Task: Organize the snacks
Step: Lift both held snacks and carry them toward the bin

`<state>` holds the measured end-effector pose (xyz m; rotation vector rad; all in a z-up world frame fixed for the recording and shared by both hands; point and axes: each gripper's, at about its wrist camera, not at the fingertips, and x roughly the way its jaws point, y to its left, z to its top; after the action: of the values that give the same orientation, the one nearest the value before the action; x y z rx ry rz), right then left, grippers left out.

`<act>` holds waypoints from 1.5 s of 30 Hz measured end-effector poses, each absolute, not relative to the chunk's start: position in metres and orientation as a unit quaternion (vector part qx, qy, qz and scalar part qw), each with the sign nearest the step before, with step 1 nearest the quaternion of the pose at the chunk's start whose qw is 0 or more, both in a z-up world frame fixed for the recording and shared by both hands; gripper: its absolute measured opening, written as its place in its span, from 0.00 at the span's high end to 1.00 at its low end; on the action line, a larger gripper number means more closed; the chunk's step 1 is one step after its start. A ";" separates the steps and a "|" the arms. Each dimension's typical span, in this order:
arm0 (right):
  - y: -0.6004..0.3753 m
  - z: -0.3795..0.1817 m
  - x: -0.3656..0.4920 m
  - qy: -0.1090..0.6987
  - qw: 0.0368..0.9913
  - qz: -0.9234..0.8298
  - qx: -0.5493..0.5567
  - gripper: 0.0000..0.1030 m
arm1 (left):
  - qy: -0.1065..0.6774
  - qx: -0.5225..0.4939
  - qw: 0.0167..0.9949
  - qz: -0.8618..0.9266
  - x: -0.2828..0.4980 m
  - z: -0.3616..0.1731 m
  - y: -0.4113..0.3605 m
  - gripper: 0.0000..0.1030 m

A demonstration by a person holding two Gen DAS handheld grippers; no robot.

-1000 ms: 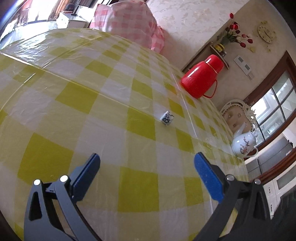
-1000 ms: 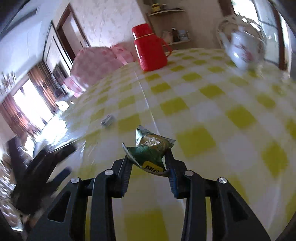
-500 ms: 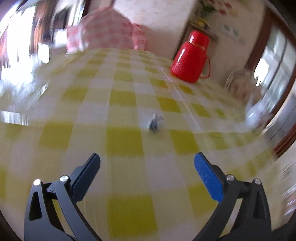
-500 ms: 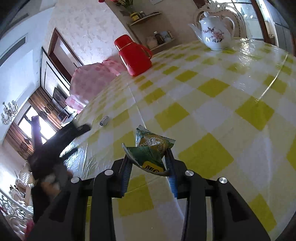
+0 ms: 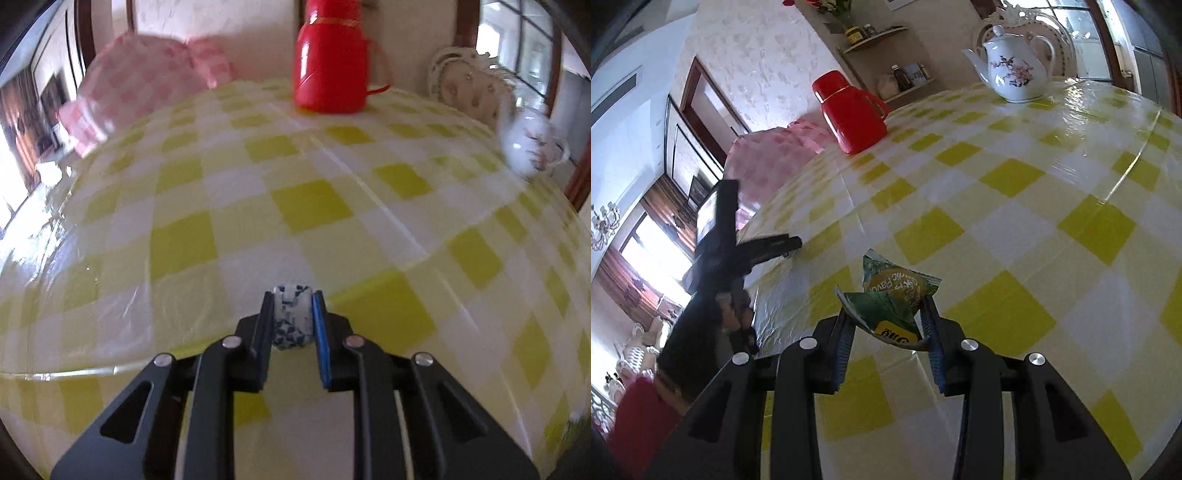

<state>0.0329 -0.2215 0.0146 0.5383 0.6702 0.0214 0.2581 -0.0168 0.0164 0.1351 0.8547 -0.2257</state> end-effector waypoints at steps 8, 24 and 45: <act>-0.225 0.015 0.031 0.324 0.907 0.009 0.271 0.65 | 0.364 -0.024 0.920 -0.142 0.159 0.048 -0.012 0.80; -0.225 0.021 0.019 0.312 0.917 0.000 0.251 0.65 | 0.343 0.015 0.930 -0.129 0.048 0.042 -0.028 0.80; -0.197 0.024 -0.067 0.312 0.925 0.018 0.218 0.65 | 0.342 0.000 0.930 -0.137 -0.019 0.041 -0.013 0.80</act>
<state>-0.0669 -0.1967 0.0242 0.4470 0.6394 0.0361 -0.0187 -0.0129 0.0407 0.0002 0.6998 -0.2803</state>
